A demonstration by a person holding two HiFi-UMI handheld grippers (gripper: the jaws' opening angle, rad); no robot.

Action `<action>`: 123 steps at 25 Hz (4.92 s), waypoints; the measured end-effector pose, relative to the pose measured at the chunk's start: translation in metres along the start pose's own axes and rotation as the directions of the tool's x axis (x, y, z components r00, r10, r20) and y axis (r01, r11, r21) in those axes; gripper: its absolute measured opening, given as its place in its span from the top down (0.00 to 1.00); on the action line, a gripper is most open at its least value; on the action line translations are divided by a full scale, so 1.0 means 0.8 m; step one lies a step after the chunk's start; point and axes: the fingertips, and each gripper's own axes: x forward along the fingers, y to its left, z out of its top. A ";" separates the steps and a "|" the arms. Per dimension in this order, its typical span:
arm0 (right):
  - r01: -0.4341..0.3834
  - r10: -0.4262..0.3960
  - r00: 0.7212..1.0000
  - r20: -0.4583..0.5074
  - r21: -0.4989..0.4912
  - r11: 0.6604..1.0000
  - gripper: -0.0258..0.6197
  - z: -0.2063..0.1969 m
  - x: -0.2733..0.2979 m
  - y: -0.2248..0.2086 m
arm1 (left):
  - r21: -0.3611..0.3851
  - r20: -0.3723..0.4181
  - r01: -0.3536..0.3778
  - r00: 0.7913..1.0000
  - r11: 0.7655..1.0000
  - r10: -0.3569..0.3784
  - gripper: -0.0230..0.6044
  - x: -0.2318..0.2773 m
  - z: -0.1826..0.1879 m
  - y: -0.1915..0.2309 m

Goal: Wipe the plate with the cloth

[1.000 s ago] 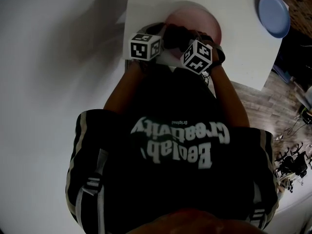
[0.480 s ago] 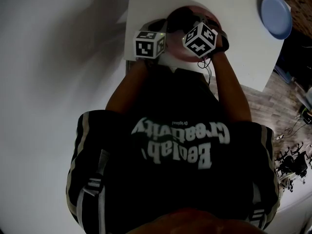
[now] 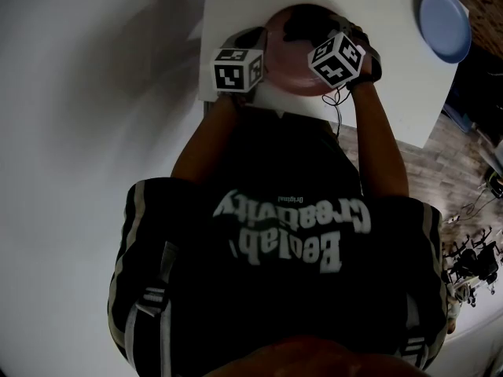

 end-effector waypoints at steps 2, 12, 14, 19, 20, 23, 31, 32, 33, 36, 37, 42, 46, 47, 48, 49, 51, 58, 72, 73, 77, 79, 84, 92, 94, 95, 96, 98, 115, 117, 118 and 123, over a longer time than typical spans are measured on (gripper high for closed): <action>0.008 -0.008 1.000 -0.011 0.012 1.000 0.84 -0.012 -0.004 -0.002 | 0.002 -0.001 -0.003 1.000 1.000 0.003 0.95 0.001 0.001 0.001; -0.011 0.013 0.999 -0.034 0.058 0.998 0.84 -0.058 -0.026 0.023 | 0.004 0.008 -0.004 1.000 1.000 0.004 0.95 0.005 0.009 0.005; -0.028 0.030 0.999 -0.029 0.073 0.997 0.84 -0.063 -0.031 0.034 | 0.003 0.008 -0.006 1.000 1.000 0.006 0.95 0.005 0.009 0.004; -0.084 0.085 0.996 -0.015 0.060 0.995 0.84 -0.066 -0.040 0.069 | -0.001 0.015 -0.012 1.000 1.000 0.012 0.95 0.005 0.009 0.002; -0.097 0.098 0.995 -0.012 0.051 0.994 0.84 -0.065 -0.042 0.076 | -0.002 0.017 -0.014 1.000 1.000 0.014 0.95 0.006 0.009 0.002; -0.144 0.145 0.989 -0.004 0.016 0.989 0.84 -0.061 -0.046 0.100 | -0.007 0.020 -0.020 1.000 1.000 0.020 0.95 0.006 0.009 0.001; -0.253 0.259 0.965 0.043 -0.110 0.961 0.84 -0.030 -0.044 0.138 | -0.010 0.027 -0.028 0.999 1.000 0.028 0.95 0.005 0.010 0.001; -0.256 0.263 0.964 0.044 -0.126 0.959 0.84 -0.026 -0.041 0.139 | -0.011 0.027 -0.029 0.999 1.000 0.030 0.95 0.005 0.009 0.001; -0.256 0.265 0.963 0.048 -0.141 0.956 0.84 -0.021 -0.039 0.140 | -0.010 0.028 -0.031 0.999 0.999 0.031 0.95 0.004 0.008 0.001; -0.252 0.265 0.962 0.063 -0.168 0.953 0.83 -0.006 -0.029 0.134 | -0.005 0.032 -0.037 0.999 0.999 0.037 0.95 0.003 0.007 0.001; -0.246 0.260 0.963 0.068 -0.168 0.955 0.83 -0.002 -0.025 0.129 | -0.005 0.035 -0.039 0.999 0.999 0.039 0.95 0.003 0.007 0.001; -0.180 0.196 0.978 0.070 -0.182 0.967 0.83 0.017 -0.008 0.096 | -0.023 0.035 -0.049 0.998 0.999 0.050 0.95 0.005 0.008 0.008; -0.113 0.128 0.990 0.064 -0.199 0.973 0.83 0.031 0.004 0.074 | -0.011 0.039 -0.051 0.998 0.999 0.052 0.95 0.003 0.008 0.008; -0.096 0.111 0.992 0.065 -0.198 0.976 0.83 0.034 0.007 0.067 | -0.012 0.040 -0.050 0.998 0.999 0.051 0.95 0.003 0.007 0.009; -0.078 0.093 0.993 0.067 -0.194 0.978 0.83 0.036 0.011 0.060 | -0.012 0.040 -0.050 0.998 0.999 0.050 0.95 0.003 0.007 0.009; -0.061 0.076 0.995 0.069 -0.189 0.980 0.83 0.037 0.014 0.052 | -0.012 0.040 -0.050 0.998 0.999 0.050 0.95 0.003 0.007 0.009; -0.025 0.038 0.997 0.068 -0.178 0.984 0.83 0.037 0.019 0.033 | -0.012 0.042 -0.049 0.998 0.999 0.049 0.95 0.005 0.008 0.009; 0.048 -0.045 0.999 0.027 -0.120 0.992 0.84 0.006 0.020 -0.016 | -0.047 0.056 -0.038 0.998 0.998 0.041 0.95 0.006 0.009 0.010; 0.080 -0.083 0.996 -0.023 -0.102 0.992 0.84 -0.070 -0.027 0.016 | -0.011 0.053 -0.053 0.997 0.999 0.053 0.95 0.007 0.011 0.007; 0.077 -0.080 0.997 -0.023 -0.099 0.992 0.84 -0.074 -0.030 0.021 | -0.011 0.052 -0.053 0.997 0.999 0.053 0.95 0.007 0.012 0.006; 0.052 -0.054 0.998 -0.022 -0.064 0.997 0.84 -0.081 -0.039 0.048 | -0.012 0.052 -0.056 0.997 0.998 0.056 0.95 0.007 0.011 0.007; 0.030 -0.031 0.999 -0.014 -0.059 0.998 0.84 -0.081 -0.043 0.065 | -0.012 0.052 -0.056 0.997 0.998 0.057 0.95 0.008 0.012 0.007; -0.025 0.029 0.999 0.028 -0.125 0.992 0.84 -0.066 -0.049 0.112 | -0.011 0.051 -0.057 0.997 0.998 0.057 0.95 0.009 0.015 0.006; -0.074 0.085 0.995 0.047 -0.195 0.978 0.84 -0.040 -0.045 0.141 | -0.027 0.060 -0.047 0.997 0.999 0.049 0.95 0.008 0.015 0.006; -0.081 0.093 0.994 0.051 -0.207 0.975 0.84 -0.033 -0.044 0.144 | -0.027 0.063 -0.047 0.997 0.999 0.048 0.95 0.007 0.014 0.006; -0.082 0.096 0.994 0.054 -0.215 0.973 0.84 -0.029 -0.043 0.145 | -0.029 0.065 -0.046 0.997 0.999 0.048 0.95 0.007 0.015 0.006; -0.083 0.099 0.993 0.058 -0.224 0.971 0.84 -0.026 -0.042 0.147 | -0.031 0.066 -0.045 0.997 0.999 0.047 0.95 0.007 0.015 0.006; -0.084 0.103 0.993 0.065 -0.249 0.965 0.84 -0.017 -0.039 0.151 | -0.034 0.069 -0.043 0.997 0.998 0.046 0.95 0.007 0.015 0.006; 0.021 -0.006 0.998 0.067 -0.221 0.975 0.83 0.046 0.011 0.074 | -0.048 0.076 -0.043 0.996 0.998 0.047 0.95 0.005 0.013 0.009; 0.043 -0.033 0.998 0.055 -0.199 0.979 0.84 0.044 0.016 0.054 | -0.054 0.078 -0.037 0.996 0.998 0.042 0.95 0.006 0.013 0.009; 0.054 -0.045 0.998 0.049 -0.188 0.981 0.83 0.042 0.017 0.044 | -0.062 0.080 -0.033 0.996 0.998 0.038 0.95 0.006 0.013 0.009; 0.093 -0.093 0.996 0.009 -0.146 0.985 0.84 0.018 0.018 0.003 | -0.078 0.082 -0.025 0.996 0.997 0.032 0.95 0.007 0.013 0.009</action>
